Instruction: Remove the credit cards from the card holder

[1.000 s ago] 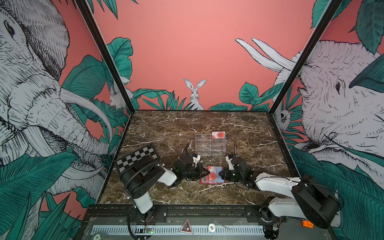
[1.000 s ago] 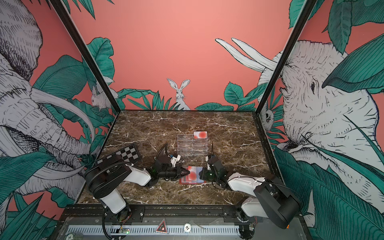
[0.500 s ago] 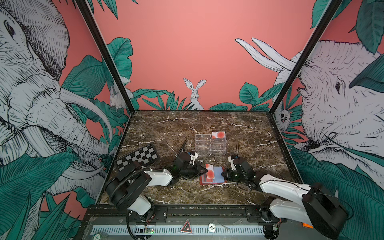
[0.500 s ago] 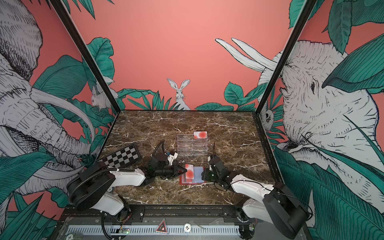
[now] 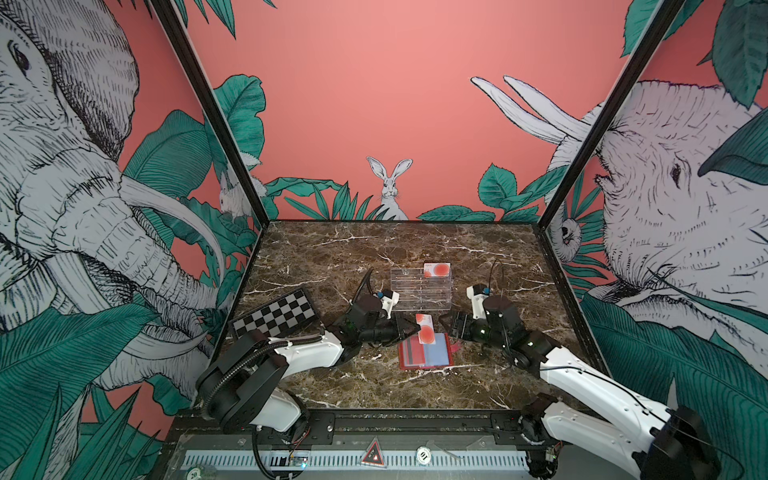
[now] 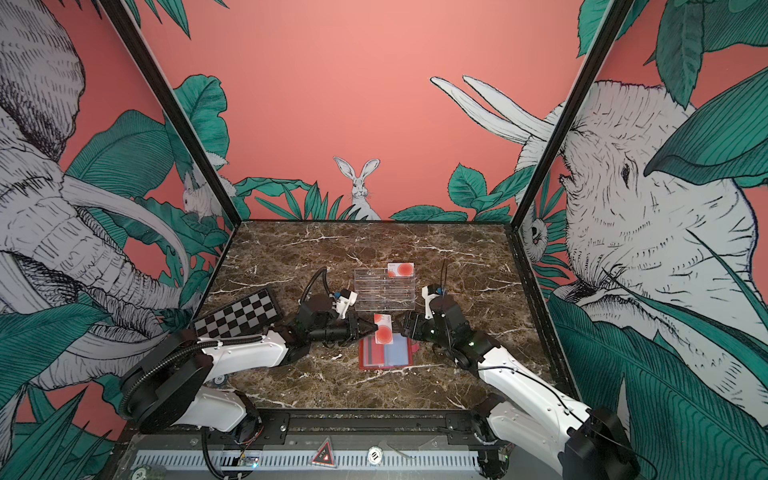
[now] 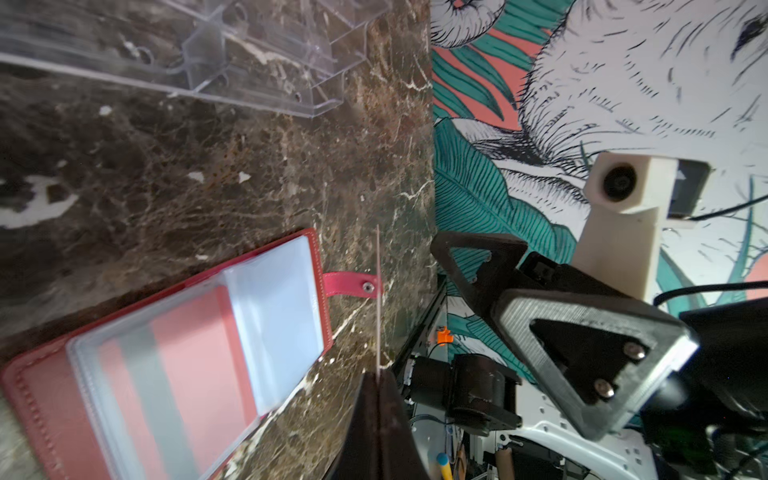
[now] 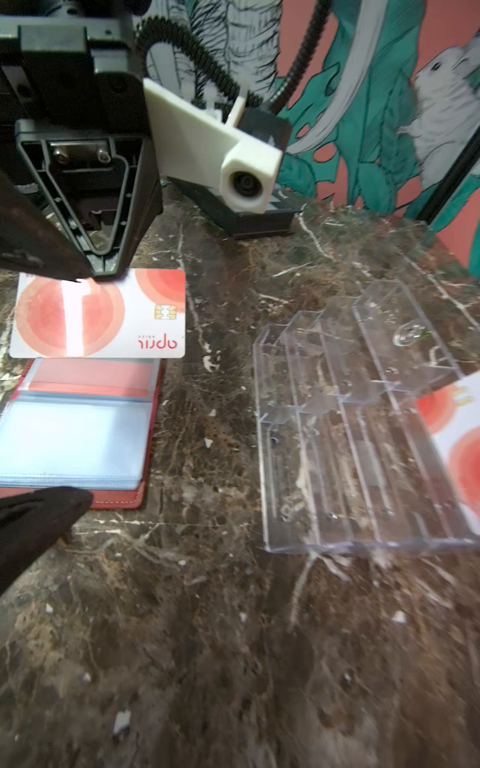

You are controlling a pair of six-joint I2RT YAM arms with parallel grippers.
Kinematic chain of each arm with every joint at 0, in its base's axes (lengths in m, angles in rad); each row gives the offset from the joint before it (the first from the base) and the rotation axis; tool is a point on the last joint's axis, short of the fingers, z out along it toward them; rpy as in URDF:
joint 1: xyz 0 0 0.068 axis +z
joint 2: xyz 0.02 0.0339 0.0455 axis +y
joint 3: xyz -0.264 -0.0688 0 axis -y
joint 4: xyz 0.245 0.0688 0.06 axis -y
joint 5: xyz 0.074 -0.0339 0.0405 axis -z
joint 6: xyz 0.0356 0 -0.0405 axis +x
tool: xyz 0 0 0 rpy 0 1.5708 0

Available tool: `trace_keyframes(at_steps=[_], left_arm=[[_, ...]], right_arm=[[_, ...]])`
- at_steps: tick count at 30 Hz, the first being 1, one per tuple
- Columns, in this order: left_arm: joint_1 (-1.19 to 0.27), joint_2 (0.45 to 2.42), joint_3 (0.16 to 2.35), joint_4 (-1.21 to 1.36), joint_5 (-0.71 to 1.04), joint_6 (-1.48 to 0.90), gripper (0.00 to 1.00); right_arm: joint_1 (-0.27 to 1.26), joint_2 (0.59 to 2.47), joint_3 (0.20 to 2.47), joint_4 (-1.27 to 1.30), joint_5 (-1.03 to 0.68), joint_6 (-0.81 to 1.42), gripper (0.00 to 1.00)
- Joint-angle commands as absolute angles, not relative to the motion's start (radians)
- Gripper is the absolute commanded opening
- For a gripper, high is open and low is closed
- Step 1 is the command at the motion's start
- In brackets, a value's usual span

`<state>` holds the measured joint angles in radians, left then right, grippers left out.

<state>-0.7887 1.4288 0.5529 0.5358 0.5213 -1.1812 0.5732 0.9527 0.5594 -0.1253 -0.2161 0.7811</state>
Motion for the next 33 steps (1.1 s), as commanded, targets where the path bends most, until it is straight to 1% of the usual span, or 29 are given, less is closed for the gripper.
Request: trace_keyframes(at_steps=[1, 7, 14, 16, 22, 30, 33], left_arm=[[-0.777, 1.396, 0.604, 0.613, 0.543, -1.245, 0.00], [-0.767, 1.422, 0.656, 0.729, 0.542, -1.339, 0.00], [-0.767, 1.539, 0.735, 0.928, 0.572, -1.462, 0.00], [-0.766, 1.572, 0.746, 0.991, 0.574, -1.494, 0.00], [-0.766, 1.626, 0.763, 1.070, 0.572, -1.532, 0.00], [-0.767, 1.633, 0.754, 1.081, 0.577, -1.530, 0.00], [-0.768, 1.637, 0.751, 1.080, 0.577, -1.526, 0.00]], right_arm=[[0.499, 0.937, 0.597, -0.108, -0.292, 0.763, 0.82], [0.366, 0.960, 0.597, 0.070, -0.480, 0.877, 0.82], [0.319, 0.998, 0.546, 0.355, -0.603, 1.018, 0.82], [0.318, 1.007, 0.533, 0.396, -0.621, 1.038, 0.81], [0.318, 1.026, 0.496, 0.491, -0.638, 1.094, 0.71], [0.318, 1.070, 0.473, 0.597, -0.648, 1.150, 0.49], [0.318, 1.084, 0.471, 0.625, -0.656, 1.169, 0.42]])
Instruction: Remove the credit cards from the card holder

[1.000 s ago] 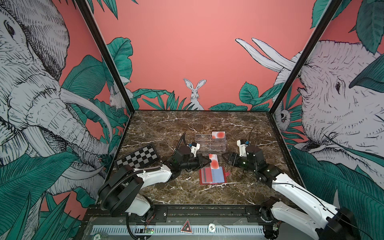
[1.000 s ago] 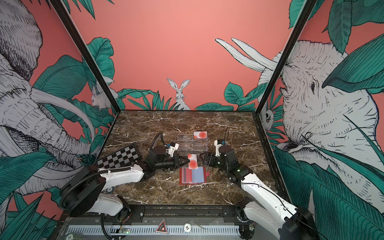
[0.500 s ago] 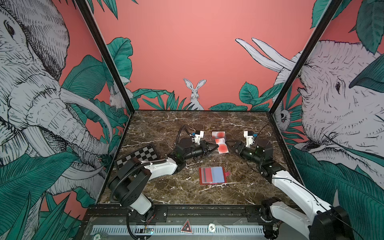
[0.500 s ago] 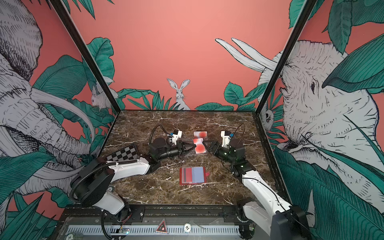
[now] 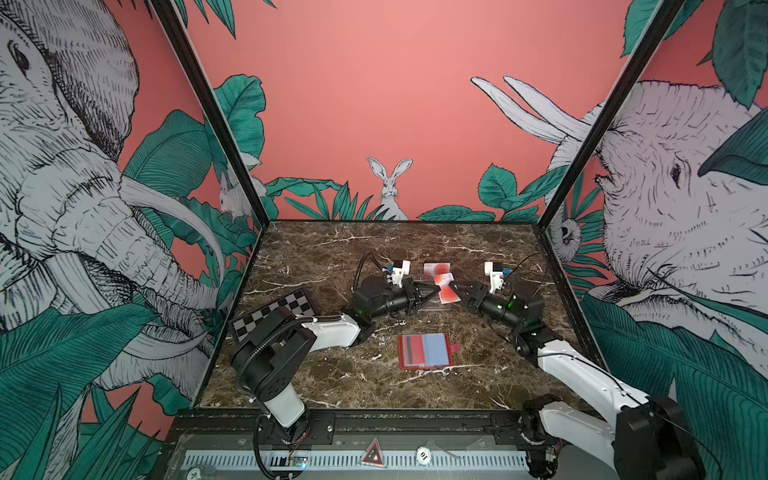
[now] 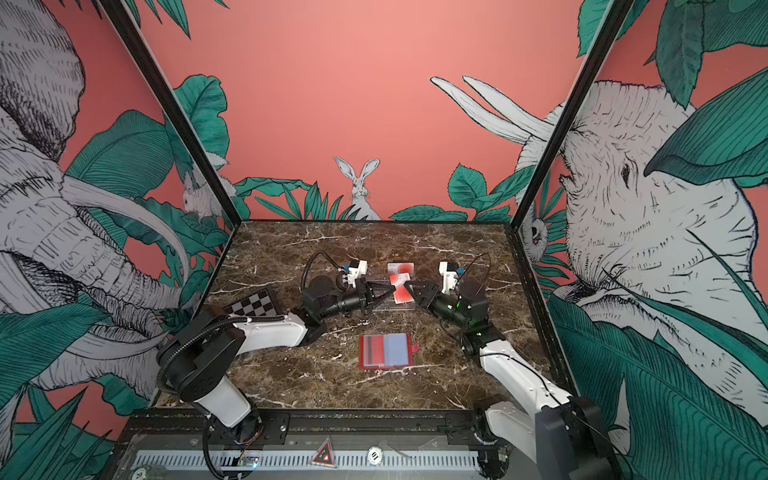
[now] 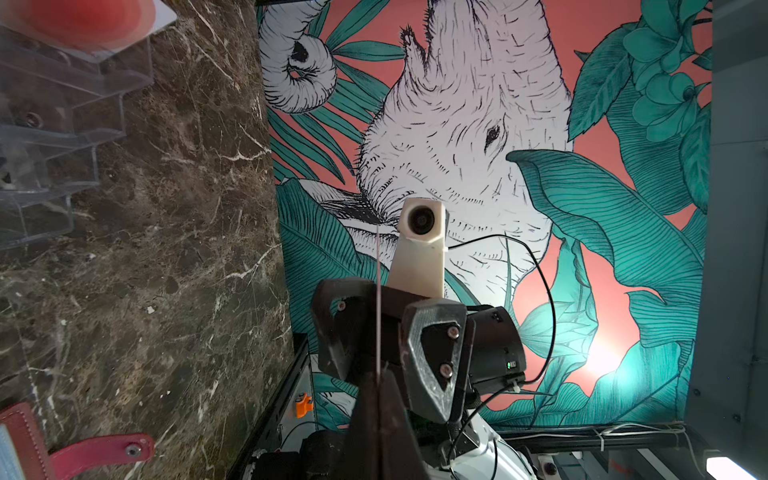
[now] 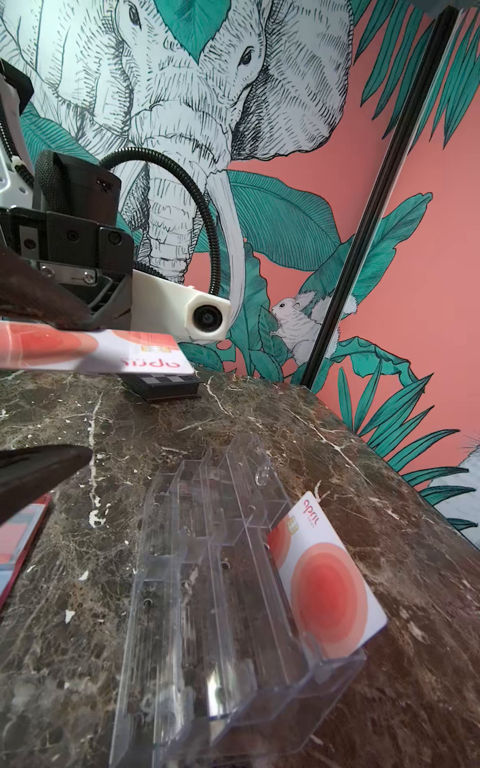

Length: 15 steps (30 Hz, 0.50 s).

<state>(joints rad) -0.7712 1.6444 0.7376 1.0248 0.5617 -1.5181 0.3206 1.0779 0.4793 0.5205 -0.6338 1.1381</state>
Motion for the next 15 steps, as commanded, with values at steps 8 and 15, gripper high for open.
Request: trace_keyframes(at_steps=[8, 15], left_arm=[[-0.769, 1.646, 0.762, 1.073, 0.583, -1.516, 0.00], [-0.769, 1.661, 0.765, 1.066, 0.588, -1.502, 0.00]], right_arm=[[0.319, 1.095, 0.459, 0.653, -0.664, 1.188, 0.21], [0.318, 1.095, 0.445, 0.692, -0.667, 1.208, 0.00]])
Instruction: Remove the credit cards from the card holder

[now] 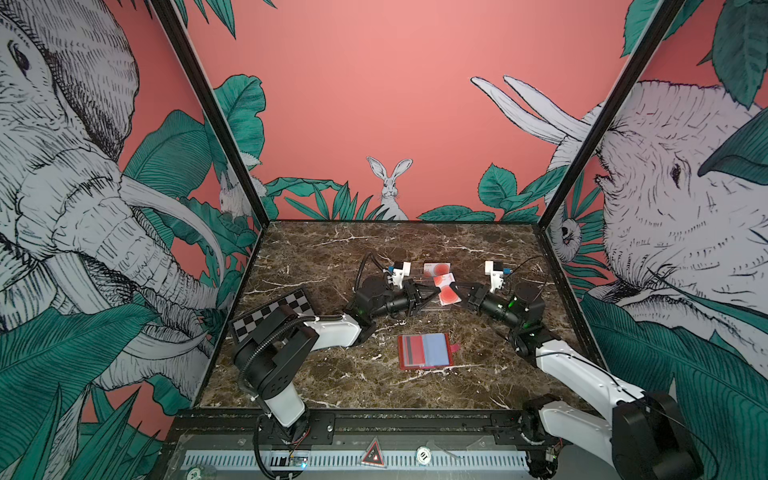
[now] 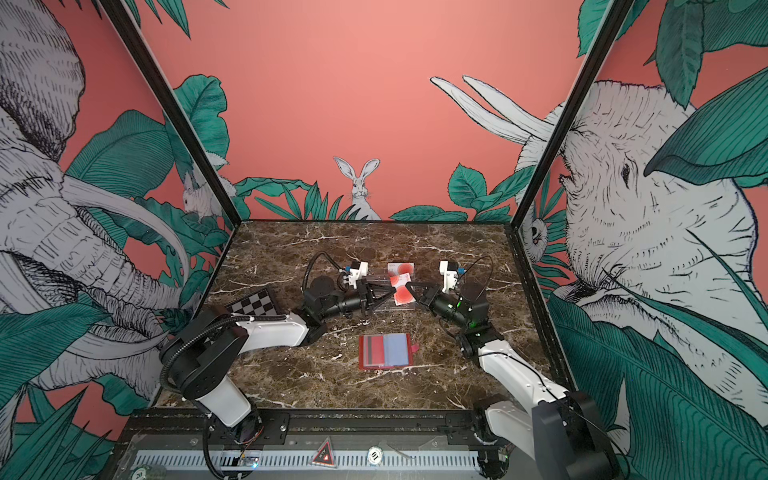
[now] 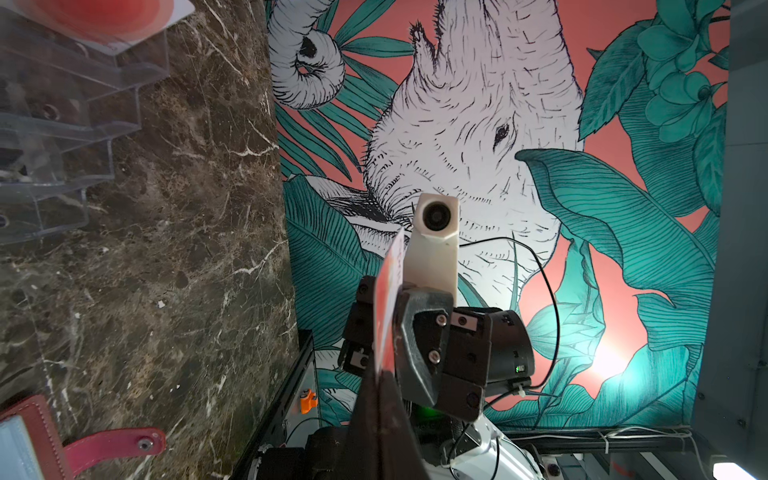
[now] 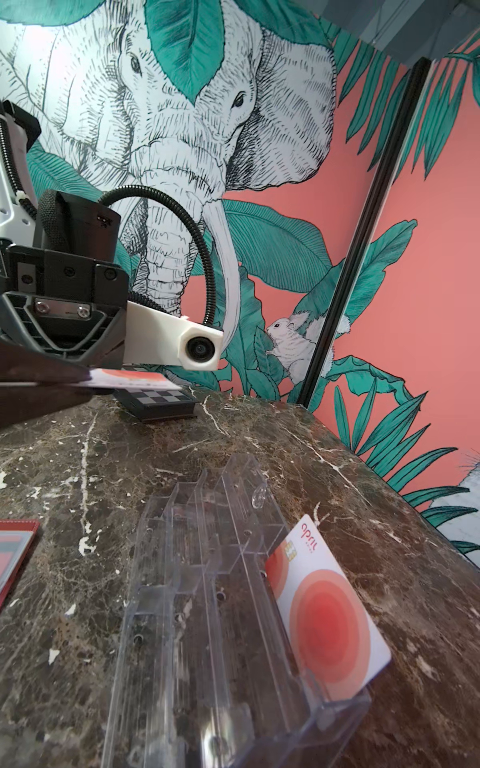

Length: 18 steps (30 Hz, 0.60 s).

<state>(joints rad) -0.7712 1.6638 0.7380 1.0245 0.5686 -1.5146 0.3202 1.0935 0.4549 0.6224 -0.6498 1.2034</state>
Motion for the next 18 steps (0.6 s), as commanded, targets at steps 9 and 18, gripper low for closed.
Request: trace_keyframes(at_steps=[9, 18], left_arm=[[-0.768, 1.653, 0.758, 1.052, 0.591, -1.468, 0.56], [-0.757, 1.606, 0.738, 0.980, 0.573, -1.391, 0.81]], right_arm=[[0.315, 1.064, 0.440, 0.632, -0.667, 1.195, 0.00], [0.308, 1.044, 0.437, 0.599, -0.669, 1.182, 0.00]])
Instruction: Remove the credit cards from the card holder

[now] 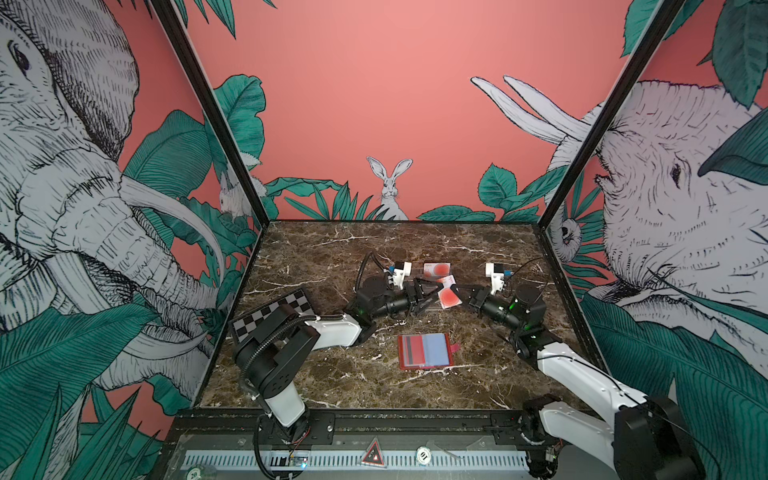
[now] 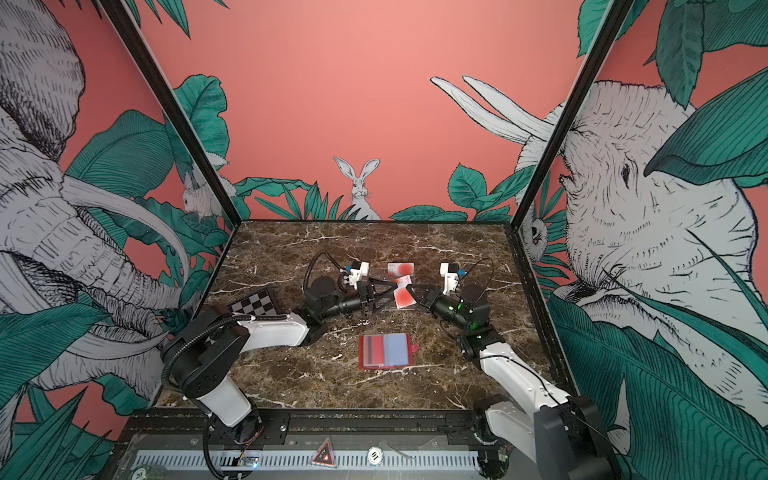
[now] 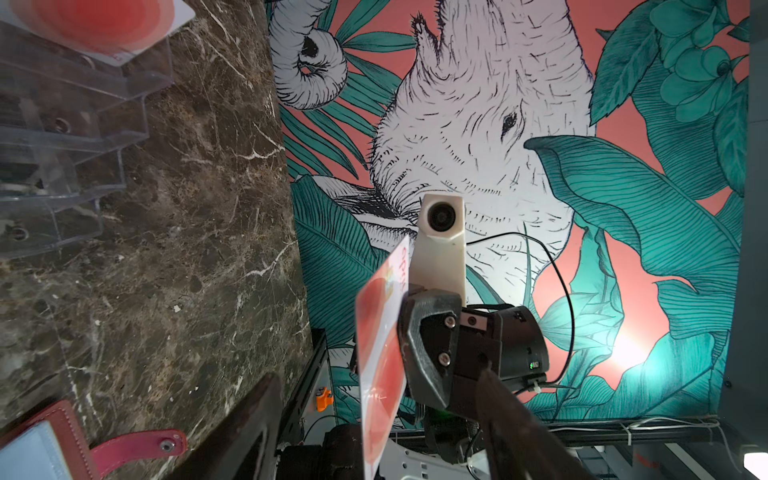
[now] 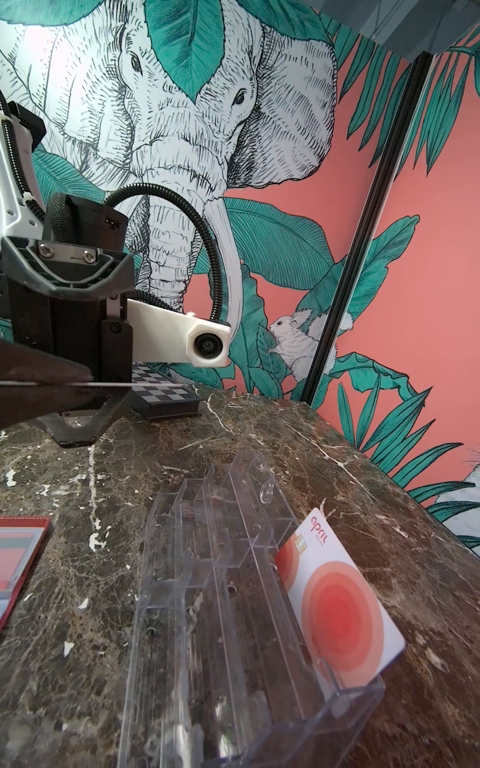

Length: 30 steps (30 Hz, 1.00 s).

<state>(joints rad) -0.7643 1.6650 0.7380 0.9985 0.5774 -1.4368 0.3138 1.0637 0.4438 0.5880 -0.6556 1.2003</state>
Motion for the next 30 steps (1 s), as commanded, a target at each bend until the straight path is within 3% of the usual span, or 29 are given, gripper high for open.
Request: trace_keyframes(at_steps=[1, 4, 7, 14, 23, 30], left_arm=[[-0.755, 1.597, 0.736, 0.968, 0.570, -1.380, 0.84], [-0.749, 1.551, 0.738, 0.873, 0.556, -1.303, 0.86], [-0.745, 1.478, 0.772, 0.587, 0.520, -1.118, 0.87], [-0.740, 1.271, 0.827, 0.144, 0.317, -0.770, 0.98], [-0.738, 1.092, 0.856, -0.064, 0.211, -0.467, 0.99], [-0.738, 0.954, 0.799, -0.056, 0.227, -0.288, 0.99]], right_arm=[[0.308, 1.043, 0.438, 0.596, -0.669, 1.180, 0.00], [0.307, 1.038, 0.441, 0.575, -0.671, 1.160, 0.00], [0.308, 1.023, 0.450, 0.535, -0.671, 1.122, 0.00], [0.308, 0.994, 0.484, 0.393, -0.685, 1.002, 0.00], [0.307, 0.982, 0.592, 0.100, -0.733, 0.639, 0.00], [0.308, 0.945, 0.649, -0.161, -0.704, 0.263, 0.00]])
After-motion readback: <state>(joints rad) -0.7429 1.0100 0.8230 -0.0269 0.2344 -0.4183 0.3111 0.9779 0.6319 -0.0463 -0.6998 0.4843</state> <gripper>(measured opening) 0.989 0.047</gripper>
